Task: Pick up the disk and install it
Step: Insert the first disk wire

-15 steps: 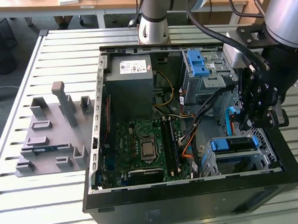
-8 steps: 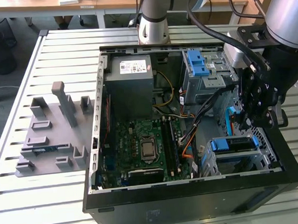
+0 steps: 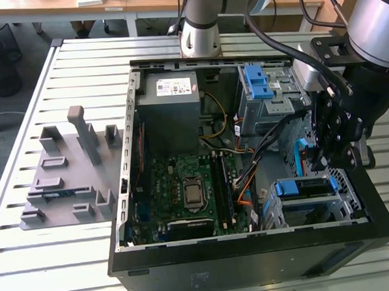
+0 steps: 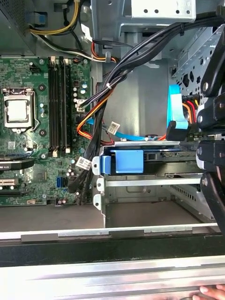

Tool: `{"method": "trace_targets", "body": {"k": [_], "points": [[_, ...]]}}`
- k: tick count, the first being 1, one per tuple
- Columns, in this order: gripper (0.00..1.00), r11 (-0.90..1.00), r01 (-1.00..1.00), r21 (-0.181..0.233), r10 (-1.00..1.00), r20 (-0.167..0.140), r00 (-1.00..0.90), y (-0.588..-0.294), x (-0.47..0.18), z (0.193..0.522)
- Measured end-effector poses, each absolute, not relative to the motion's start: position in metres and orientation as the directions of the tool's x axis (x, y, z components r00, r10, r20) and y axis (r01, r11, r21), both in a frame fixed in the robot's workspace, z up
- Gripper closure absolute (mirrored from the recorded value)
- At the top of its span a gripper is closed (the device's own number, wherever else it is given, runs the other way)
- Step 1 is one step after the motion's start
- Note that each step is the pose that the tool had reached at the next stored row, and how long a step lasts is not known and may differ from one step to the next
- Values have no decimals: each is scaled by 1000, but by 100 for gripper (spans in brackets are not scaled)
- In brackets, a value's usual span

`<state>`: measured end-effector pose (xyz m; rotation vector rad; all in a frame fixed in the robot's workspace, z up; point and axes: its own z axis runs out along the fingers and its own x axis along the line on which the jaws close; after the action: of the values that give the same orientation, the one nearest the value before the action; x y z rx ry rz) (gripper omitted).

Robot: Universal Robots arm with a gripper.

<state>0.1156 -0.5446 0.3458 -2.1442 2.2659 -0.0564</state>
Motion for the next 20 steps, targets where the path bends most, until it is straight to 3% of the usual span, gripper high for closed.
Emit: {"method": "trace_targets", "body": {"k": [20], "points": [[84, 87, -995, -41, -996, 11, -88, -553, 116, 340]]}}
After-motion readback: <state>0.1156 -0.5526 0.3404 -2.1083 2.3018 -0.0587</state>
